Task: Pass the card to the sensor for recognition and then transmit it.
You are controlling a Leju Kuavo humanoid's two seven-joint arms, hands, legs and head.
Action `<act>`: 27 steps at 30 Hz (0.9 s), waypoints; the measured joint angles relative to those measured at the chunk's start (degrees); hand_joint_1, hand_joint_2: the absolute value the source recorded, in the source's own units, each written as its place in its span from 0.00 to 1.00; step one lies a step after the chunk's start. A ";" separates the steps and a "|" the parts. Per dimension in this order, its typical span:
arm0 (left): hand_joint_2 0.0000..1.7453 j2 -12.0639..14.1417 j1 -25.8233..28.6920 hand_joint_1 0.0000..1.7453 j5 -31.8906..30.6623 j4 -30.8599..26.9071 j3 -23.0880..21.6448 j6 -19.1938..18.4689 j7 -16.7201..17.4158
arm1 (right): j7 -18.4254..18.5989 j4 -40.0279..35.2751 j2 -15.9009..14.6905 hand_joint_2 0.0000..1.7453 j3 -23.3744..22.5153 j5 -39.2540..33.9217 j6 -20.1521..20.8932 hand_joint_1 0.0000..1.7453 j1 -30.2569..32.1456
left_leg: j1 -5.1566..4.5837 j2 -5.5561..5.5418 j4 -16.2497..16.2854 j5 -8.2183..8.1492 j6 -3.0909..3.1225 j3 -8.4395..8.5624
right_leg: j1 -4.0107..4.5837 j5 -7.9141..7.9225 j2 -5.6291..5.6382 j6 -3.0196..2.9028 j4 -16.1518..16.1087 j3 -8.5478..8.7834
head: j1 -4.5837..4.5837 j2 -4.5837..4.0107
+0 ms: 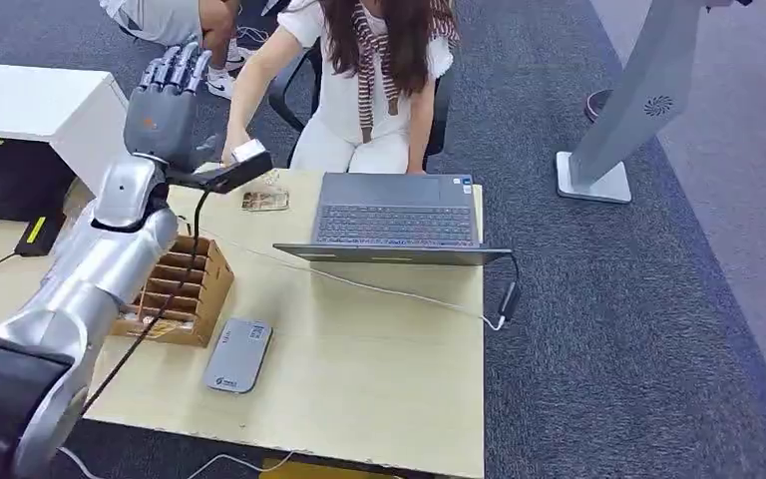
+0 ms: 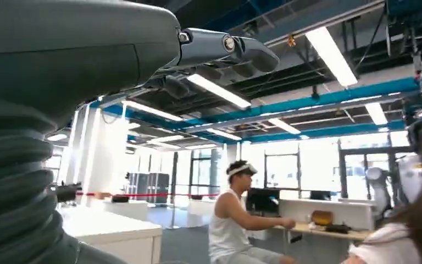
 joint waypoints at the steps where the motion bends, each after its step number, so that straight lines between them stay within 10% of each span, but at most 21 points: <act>1: 1.00 0.66 2.10 0.00 0.75 -1.95 0.29 0.55 -0.66 | -0.04 0.00 0.11 1.00 -0.04 -0.13 -0.06 0.00 0.15 | 0.00 0.00 -0.01 -0.01 0.00 -0.02 | 0.00 -0.01 0.00 0.00 0.00 -0.02 | 0.00 0.00; 5: 1.00 5.10 17.33 0.00 4.23 -16.16 3.73 7.21 -6.08 | -0.91 0.00 0.83 1.00 -0.98 -2.07 -0.81 0.00 0.67 | -0.06 0.48 -0.20 -0.25 -0.13 0.30 | -0.06 -0.13 0.44 -0.10 0.01 0.11 | 0.00 0.00; 11: 1.00 -0.33 52.16 0.00 11.39 -44.63 25.55 8.35 -39.64 | -2.58 0.02 2.92 1.00 -2.75 -4.06 -1.73 0.00 2.72 | -0.04 0.96 -0.24 -0.71 -0.14 0.39 | -0.13 -0.50 0.98 -0.18 0.01 0.02 | -0.18 0.00; 18: 1.00 -8.68 74.10 0.00 13.98 -65.49 41.15 8.55 -40.11 | -3.50 0.02 4.70 1.00 -4.42 -6.12 -2.82 0.00 3.30 | -0.06 0.51 -0.24 -0.93 0.08 0.40 | -0.11 -0.78 0.45 0.00 -0.04 0.20 | -0.24 0.00; 24: 1.00 -11.90 81.19 0.00 13.07 -67.80 46.75 8.55 -40.11 | -3.54 0.02 5.88 1.00 -5.16 -7.26 -3.13 0.00 3.26 | -0.05 0.37 -0.24 -0.90 0.07 0.45 | -0.07 -0.79 0.27 -0.01 -0.04 0.33 | -0.24 0.00; 27: 1.00 -11.60 82.92 0.00 8.48 -66.42 48.18 5.00 -33.70 | -3.17 0.02 6.10 1.00 -5.25 -8.24 -3.54 0.00 3.21 | -0.03 0.32 -0.24 -0.84 0.00 0.46 | -0.04 -0.78 0.25 -0.02 -0.04 0.35 | -0.24 0.00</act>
